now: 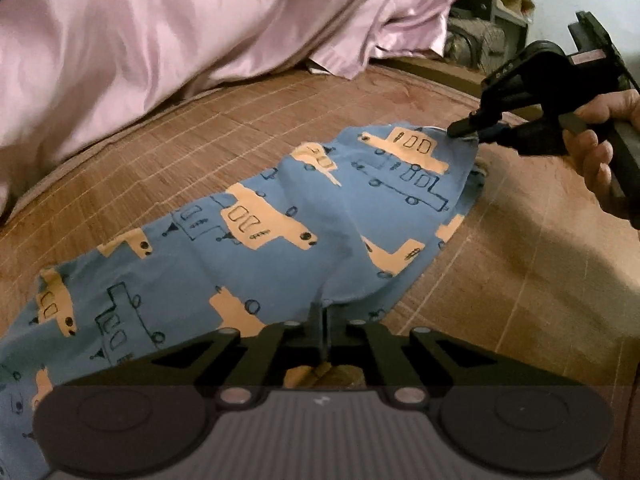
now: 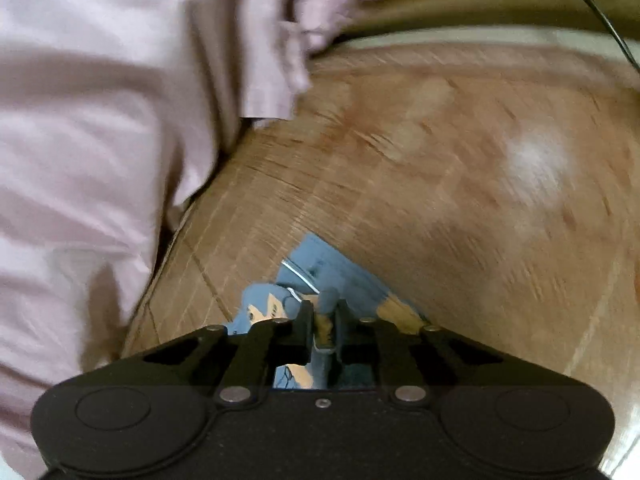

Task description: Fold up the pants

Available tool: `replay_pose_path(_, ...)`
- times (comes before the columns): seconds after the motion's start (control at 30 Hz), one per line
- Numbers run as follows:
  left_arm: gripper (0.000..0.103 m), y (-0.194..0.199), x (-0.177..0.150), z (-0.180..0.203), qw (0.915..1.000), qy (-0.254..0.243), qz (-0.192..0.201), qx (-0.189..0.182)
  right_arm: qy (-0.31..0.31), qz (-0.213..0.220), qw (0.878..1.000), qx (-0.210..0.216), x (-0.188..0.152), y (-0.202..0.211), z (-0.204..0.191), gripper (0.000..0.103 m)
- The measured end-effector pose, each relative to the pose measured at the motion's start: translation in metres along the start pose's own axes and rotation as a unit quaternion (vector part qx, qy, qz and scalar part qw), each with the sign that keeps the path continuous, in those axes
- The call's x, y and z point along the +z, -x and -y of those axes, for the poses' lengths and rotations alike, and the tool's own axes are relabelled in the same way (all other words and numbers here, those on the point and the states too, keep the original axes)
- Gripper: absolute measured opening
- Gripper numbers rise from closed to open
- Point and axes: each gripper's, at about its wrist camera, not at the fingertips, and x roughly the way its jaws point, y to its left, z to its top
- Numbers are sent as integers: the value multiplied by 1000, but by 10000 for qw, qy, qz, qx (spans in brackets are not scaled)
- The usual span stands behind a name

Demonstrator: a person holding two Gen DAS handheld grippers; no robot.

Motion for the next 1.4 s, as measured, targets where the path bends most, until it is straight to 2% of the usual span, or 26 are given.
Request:
replay_pose_path(0.07,1,5,1,-3,9999,95,118,-36,937,379,9948,100,7,14,-30,9)
replay_pose_path(0.1,1,8,1,-5,9997,141,180,-43,1478,609,9870,177,8,23,-46,8)
replay_pose_path(0.17,1,11,3,-7,9995,196,256,-74,2531,1028,9616,258,2,41,-71,6)
replay_pose_path(0.23,1,11,4,-9,9993,239,255,-105,3284,1236,9364,79,-10,49,-80,6)
replay_pose_path(0.27,1,10,4,-10,9993,252,232,-136,3504,1216,9286,-87,-17,46,-78,6)
replay_pose_path(0.3,1,9,3,-10,9994,257,187,-143,3539,1062,9289,-249,-21,39,-72,6)
replay_pose_path(0.4,1,1,0,-8,9997,170,10,-161,3088,467,9464,-822,-24,11,-38,6)
replay_pose_path(0.53,1,-2,-5,-2,9999,-38,-70,-93,2757,274,9551,-1044,-31,5,-15,6)
replay_pose_path(0.63,1,-3,-7,-1,9999,-93,-90,-87,2924,343,9490,-1132,-39,5,-15,6)
replay_pose_path(0.77,1,-5,-7,-2,9998,-123,-140,-71,3490,376,9263,-1368,-51,-1,-23,6)
replay_pose_path(0.9,1,-7,-5,-2,9996,-123,-218,-93,3460,316,9265,-1447,-52,-5,-19,8)
replay_pose_path(1.0,2,-7,-5,-5,9995,-42,-241,-175,3503,353,9221,-1604,-56,-9,-11,16)
replay_pose_path(1.07,5,-6,-5,-9,9992,35,-274,-304,3580,462,9159,-1758,-58,-6,-11,32)
replay_pose_path(1.13,8,-4,-6,-15,9980,194,-308,-513,3678,610,9088,-1870,-61,-2,-13,39)
replay_pose_path(1.2,8,2,-8,-21,9966,419,-271,-662,3793,789,9030,-1856,-64,3,-15,43)
replay_pose_path(1.27,10,13,-12,-32,9951,725,-157,-654,3831,848,9044,-1679,-66,6,-19,56)
replay_pose_path(1.33,21,24,-16,-45,9934,998,-30,-561,3831,792,9090,-1441,-69,6,-22,64)
replay_pose_path(1.4,48,37,-25,-63,9906,1322,88,-326,3842,712,9109,-1327,-72,3,-25,68)
